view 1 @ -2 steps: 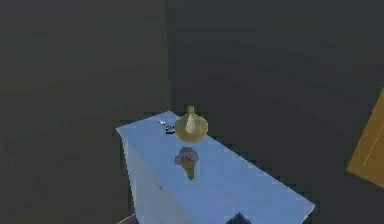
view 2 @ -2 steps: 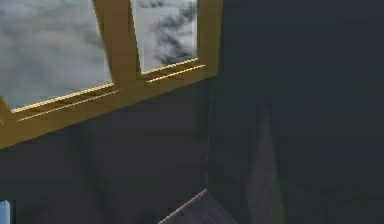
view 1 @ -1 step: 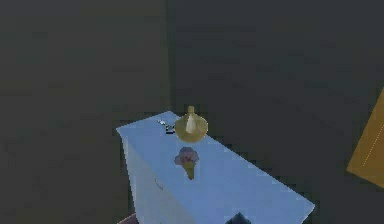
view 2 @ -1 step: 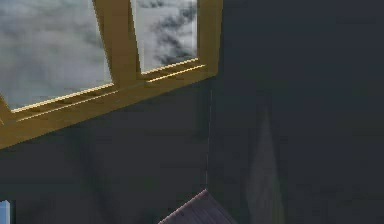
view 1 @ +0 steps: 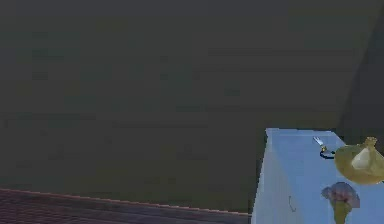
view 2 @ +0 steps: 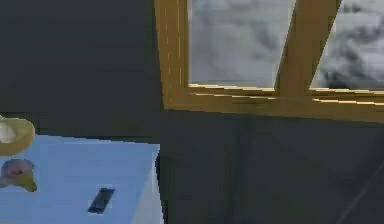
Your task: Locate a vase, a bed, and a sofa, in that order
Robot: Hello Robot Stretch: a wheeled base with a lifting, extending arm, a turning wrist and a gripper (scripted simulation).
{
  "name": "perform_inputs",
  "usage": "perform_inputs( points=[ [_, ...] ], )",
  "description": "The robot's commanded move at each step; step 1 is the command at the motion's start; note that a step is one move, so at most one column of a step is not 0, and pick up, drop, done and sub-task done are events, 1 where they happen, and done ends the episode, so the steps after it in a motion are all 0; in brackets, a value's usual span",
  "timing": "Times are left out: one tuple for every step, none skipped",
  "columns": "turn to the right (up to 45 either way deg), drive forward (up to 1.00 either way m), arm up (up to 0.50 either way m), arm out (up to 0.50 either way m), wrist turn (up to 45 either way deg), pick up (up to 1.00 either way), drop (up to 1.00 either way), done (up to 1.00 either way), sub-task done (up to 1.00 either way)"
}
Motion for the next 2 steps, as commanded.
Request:
perform_inputs(
  points=[
    [-45.0, 0.0, 0.0, 0.0, 0.0, 0.0, 0.0, 0.0, 0.0],
    [-27.0, 0.0, 0.0, 0.0, 0.0, 0.0, 0.0, 0.0, 0.0]
  ],
)
